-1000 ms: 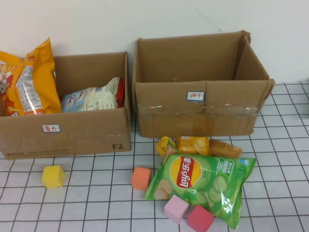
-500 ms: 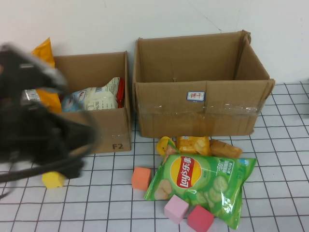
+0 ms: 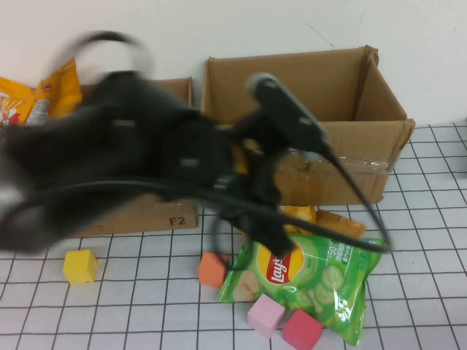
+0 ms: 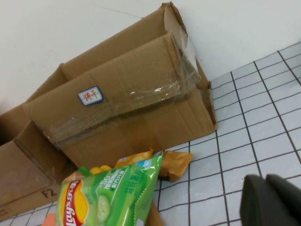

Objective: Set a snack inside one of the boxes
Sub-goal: Pick up the potato chip

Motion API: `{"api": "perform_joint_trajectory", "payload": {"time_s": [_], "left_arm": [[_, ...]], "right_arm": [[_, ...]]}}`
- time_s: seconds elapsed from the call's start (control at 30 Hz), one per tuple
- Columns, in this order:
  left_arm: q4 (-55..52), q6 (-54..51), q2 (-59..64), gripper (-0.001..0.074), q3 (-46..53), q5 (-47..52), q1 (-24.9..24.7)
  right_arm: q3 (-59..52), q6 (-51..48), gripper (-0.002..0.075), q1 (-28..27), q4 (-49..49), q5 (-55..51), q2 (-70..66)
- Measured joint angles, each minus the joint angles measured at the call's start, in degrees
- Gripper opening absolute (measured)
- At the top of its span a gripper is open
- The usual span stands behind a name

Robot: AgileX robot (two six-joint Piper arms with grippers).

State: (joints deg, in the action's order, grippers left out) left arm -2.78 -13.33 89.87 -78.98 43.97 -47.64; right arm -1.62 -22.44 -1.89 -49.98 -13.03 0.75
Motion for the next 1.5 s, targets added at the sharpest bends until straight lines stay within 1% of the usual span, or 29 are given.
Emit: {"api": "perform_joint_trajectory", "payload": {"time_s": [0.07,0.17,0.27,0.37,0.43,0.5,0.63,0.8,0.87,1.0,1.1,1.4,1.5], "left_arm": [[-3.61,2.25,3.43,0.0013,-3.29,2.38,-1.98],[-6.18,4.92,8.33,0.0079,-8.70,7.50,-4.20],[-6.41,7.45,13.09,0.0200,-13.85,11.51,-5.58],[-5.56,10.29,16.72,0.0335,-16.99,13.10,-5.98],[-4.36,11.65,18.50,0.0387,-18.04,13.14,-5.98],[-2.41,14.16,19.72,0.0413,-18.21,12.04,-6.10],[-1.00,14.72,19.96,0.0421,-18.30,9.80,-6.46],[-0.97,3.61,19.96,0.0439,-18.43,8.62,-8.07],[-0.84,2.67,20.31,0.0473,-18.78,8.34,-8.60],[-0.49,5.90,22.04,0.0583,-18.89,6.05,-8.85],[-0.45,6.90,23.78,0.0622,-18.89,3.74,-8.85],[-1.47,7.41,25.37,0.0638,-18.99,-4.29,-10.74],[-2.82,7.63,26.20,0.0639,-19.57,-5.16,-10.97]], "right_arm": [[0.00,0.00,-0.0001,0.00,-0.02,0.00,0.00],[0.00,0.00,-0.0001,0.00,-0.02,-0.13,0.00],[0.00,0.00,-0.0001,0.00,-0.12,-0.13,0.00],[0.00,0.00,-0.0001,0.00,-0.23,-0.13,0.00],[0.00,0.00,-0.0001,0.00,-0.23,-0.13,0.00],[0.00,0.00,-0.0001,0.00,-0.34,-0.26,0.00],[0.00,0.00,-0.0001,0.00,-0.45,-0.26,0.00],[0.00,0.00,-0.0001,0.00,-0.45,-0.46,0.00],[0.00,0.00,-0.0001,0.00,-0.45,-0.60,0.00],[0.00,0.00,-0.0001,0.00,-0.45,-0.60,0.00],[0.00,0.00,-0.0001,0.00,-0.45,-0.62,0.00],[0.00,0.00,-0.0001,0.00,-0.89,-0.84,0.00],[0.00,0.00,-0.0001,0.00,-0.89,-0.84,0.00]]}}
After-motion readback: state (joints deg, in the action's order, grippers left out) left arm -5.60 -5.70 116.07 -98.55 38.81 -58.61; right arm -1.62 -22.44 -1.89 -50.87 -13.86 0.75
